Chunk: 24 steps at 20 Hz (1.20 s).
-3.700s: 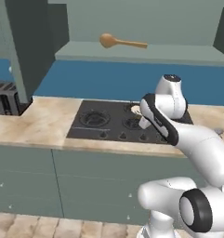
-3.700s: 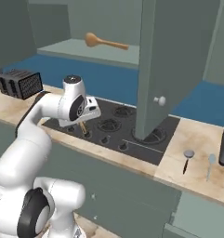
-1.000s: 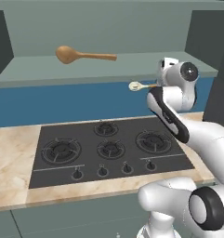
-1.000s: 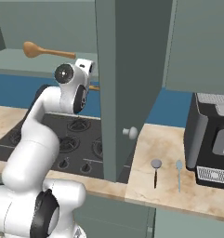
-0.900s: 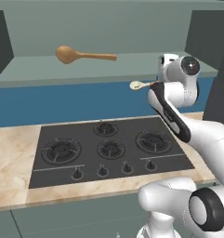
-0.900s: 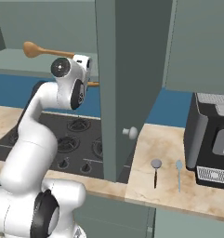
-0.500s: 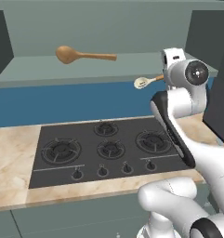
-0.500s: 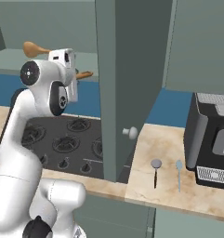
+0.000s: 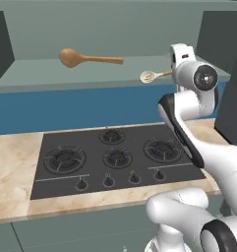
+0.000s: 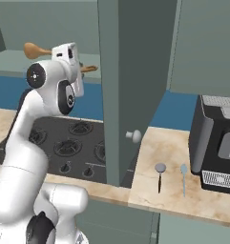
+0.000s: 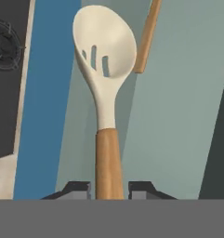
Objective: Organize the utensils by type. Pick up the wooden spoons from the counter and place them in the open cabinet. Then pick up the metallic utensils from the counter and place them in the open drawer.
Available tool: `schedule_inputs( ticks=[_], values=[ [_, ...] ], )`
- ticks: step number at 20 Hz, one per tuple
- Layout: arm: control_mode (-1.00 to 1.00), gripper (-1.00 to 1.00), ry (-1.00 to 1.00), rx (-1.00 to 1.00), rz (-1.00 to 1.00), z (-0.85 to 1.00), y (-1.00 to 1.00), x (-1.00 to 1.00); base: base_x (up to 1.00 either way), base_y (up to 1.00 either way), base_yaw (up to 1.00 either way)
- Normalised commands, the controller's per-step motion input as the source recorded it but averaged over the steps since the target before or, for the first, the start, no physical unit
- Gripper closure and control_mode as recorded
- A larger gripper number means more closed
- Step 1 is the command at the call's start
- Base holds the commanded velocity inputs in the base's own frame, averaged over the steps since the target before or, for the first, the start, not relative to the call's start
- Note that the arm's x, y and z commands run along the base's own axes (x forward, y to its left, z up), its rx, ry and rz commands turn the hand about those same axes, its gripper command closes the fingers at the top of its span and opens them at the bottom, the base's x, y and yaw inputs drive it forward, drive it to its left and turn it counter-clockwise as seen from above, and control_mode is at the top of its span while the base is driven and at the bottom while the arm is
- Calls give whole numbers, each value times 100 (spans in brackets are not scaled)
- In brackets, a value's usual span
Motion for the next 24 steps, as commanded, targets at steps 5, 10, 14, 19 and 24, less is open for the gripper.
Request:
schedule_inputs(
  ticks=[5, 10, 14, 19, 24],
  values=[
    [-100, 100, 28, 8, 9, 25, 0, 67, 0, 0, 0],
    [-100, 100, 12, 6, 10, 0, -7, 77, 0, 0, 0],
    [-100, 100, 5, 2, 2, -16, -6, 79, 0, 0, 0],
    [-100, 100, 5, 3, 0, -32, 6, 66, 0, 0, 0],
    [-100, 100, 2, 9, 2, -22, 0, 75, 0, 0, 0]
  ],
)
